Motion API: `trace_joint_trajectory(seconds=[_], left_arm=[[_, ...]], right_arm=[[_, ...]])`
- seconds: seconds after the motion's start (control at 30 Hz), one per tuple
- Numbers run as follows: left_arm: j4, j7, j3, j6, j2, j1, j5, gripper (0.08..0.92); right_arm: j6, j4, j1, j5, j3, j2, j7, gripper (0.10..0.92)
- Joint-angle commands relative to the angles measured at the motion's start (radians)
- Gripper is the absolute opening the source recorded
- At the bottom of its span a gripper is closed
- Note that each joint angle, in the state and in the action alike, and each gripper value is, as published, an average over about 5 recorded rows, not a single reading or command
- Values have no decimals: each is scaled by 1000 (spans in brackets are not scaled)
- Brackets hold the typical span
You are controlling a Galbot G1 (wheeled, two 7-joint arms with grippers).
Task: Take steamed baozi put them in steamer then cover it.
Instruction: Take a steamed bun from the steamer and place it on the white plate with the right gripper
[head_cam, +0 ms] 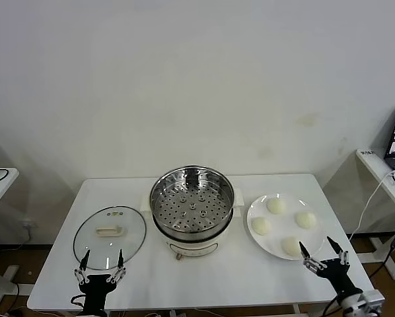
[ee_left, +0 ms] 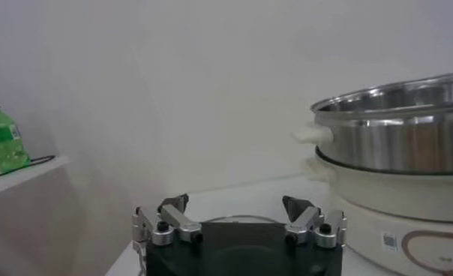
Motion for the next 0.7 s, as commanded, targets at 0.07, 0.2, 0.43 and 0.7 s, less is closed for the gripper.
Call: trace_joint_trajectory(seconds=[0.07,0.2,0.43,0.7], left_arm=[[3,-6,1,16,-6,7,7,823],[-2,-6,1,12,-17,17,20,823],[-5,-7,8,2,-51,33,50,823],[-3,-10,10,-9,-90,44,78,823]], right_arm=[[-63,-23,68,-153,27,-145,-35,823],[-86,-63,141,-305,48,-279,-191,823],[-5,-183,339,-531,-18,-488,-476,823],[192,-404,775,-726,-358,-601,-672,823]])
